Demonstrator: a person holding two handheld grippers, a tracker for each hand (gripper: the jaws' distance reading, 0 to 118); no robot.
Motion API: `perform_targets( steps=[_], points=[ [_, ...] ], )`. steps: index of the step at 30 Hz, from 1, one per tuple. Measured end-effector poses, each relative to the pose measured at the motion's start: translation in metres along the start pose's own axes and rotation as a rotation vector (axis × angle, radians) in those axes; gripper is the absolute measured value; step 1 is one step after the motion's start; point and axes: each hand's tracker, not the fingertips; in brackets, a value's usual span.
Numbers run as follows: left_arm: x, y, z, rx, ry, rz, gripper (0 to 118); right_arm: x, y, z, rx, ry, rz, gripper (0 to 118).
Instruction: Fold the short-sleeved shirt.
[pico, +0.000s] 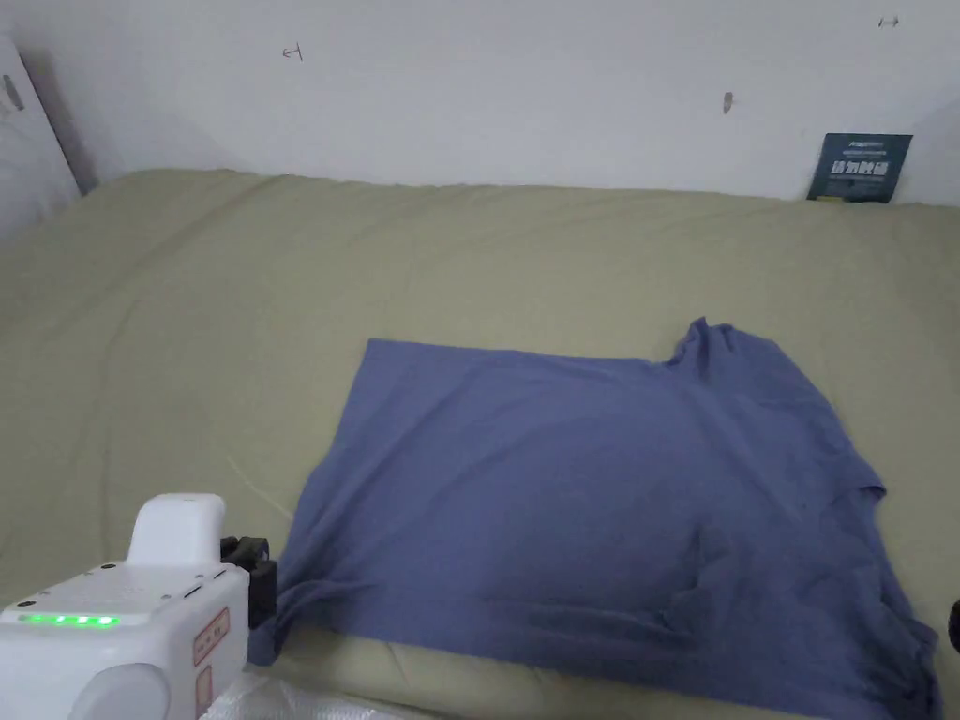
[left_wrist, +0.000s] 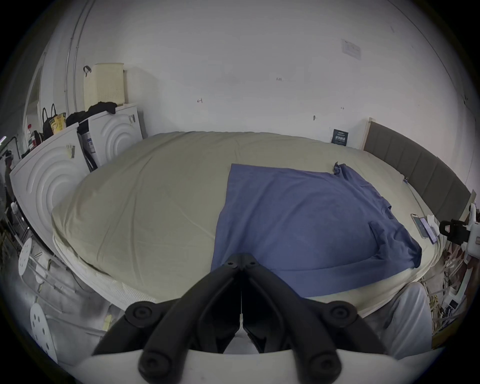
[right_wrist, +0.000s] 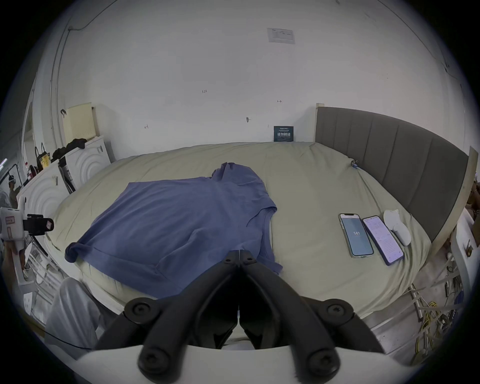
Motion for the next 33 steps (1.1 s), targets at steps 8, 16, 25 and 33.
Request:
perform_targets(
  steps=[8, 16, 25, 33],
  points=[
    [-0.027, -0.023, -0.046, -0.188, -0.037, 0.033, 68, -0.002, -0.008, -0.001, -0.065, -0.014, -0.011, 0],
    [-0.018, -0.028, -0.091, -0.263, -0.021, -0.039, 107, 0.0, -0.01, -0.009, -0.119, -0.036, -0.006, 0],
    [-0.008, -0.022, -0.093, -0.279, -0.029, -0.002, 0, 0.03, -0.022, -0.037, -0.238, -0.034, 0.025, 17],
    [-0.007, -0.019, -0.089, -0.286, -0.018, 0.02, 0, 0.052, -0.08, -0.095, -0.367, -0.012, 0.063, 117]
  ],
)
